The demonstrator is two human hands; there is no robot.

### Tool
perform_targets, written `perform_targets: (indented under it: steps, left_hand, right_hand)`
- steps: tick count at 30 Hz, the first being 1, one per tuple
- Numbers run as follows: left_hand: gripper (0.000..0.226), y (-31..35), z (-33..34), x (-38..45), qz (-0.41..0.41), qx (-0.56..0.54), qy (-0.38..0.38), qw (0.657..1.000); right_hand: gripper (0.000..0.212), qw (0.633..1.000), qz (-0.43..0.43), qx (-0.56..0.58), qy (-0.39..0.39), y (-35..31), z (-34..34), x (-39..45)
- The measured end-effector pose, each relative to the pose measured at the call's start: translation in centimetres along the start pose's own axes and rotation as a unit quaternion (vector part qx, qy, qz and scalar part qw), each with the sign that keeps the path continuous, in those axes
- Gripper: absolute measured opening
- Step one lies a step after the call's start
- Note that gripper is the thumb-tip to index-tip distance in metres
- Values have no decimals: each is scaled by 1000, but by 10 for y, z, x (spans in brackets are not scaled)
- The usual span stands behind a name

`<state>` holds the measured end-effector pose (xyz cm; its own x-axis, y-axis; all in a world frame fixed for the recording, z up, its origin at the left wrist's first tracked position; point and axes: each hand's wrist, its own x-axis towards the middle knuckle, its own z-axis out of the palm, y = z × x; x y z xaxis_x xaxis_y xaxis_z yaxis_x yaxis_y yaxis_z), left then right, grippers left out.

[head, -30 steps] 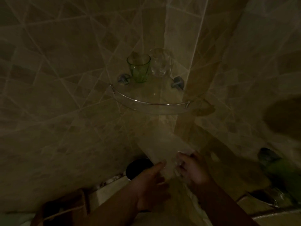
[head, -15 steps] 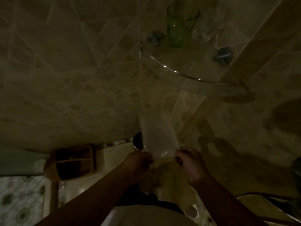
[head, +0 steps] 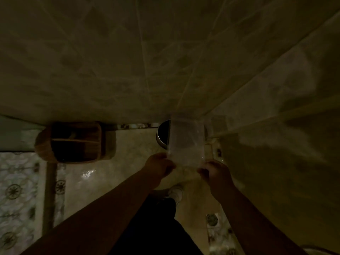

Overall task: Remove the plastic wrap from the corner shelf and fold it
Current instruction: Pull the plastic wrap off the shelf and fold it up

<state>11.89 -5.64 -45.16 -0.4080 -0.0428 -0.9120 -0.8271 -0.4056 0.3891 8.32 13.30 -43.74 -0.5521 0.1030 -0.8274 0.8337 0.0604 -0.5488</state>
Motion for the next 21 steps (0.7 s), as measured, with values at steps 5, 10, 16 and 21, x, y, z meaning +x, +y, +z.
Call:
perform_targets:
  steps: [5,10,16,21]
  left_hand:
    - [20,-26,-13,95,-7,-37,71,997]
    - [21,-54,-19,181,0,-65,96,993]
    - [20,-82,-21,255,37,-46,82,995]
    - [11,-93,-28,282,55,12,102,993]
  right_hand:
    - [20,999,6,-28,26,38,22,86]
    - [17,997,25,-14,73,83,39,172]
    - [8,995,27,17,95,114,44,241]
    - [15,994,2,-49,96,128,48,269]
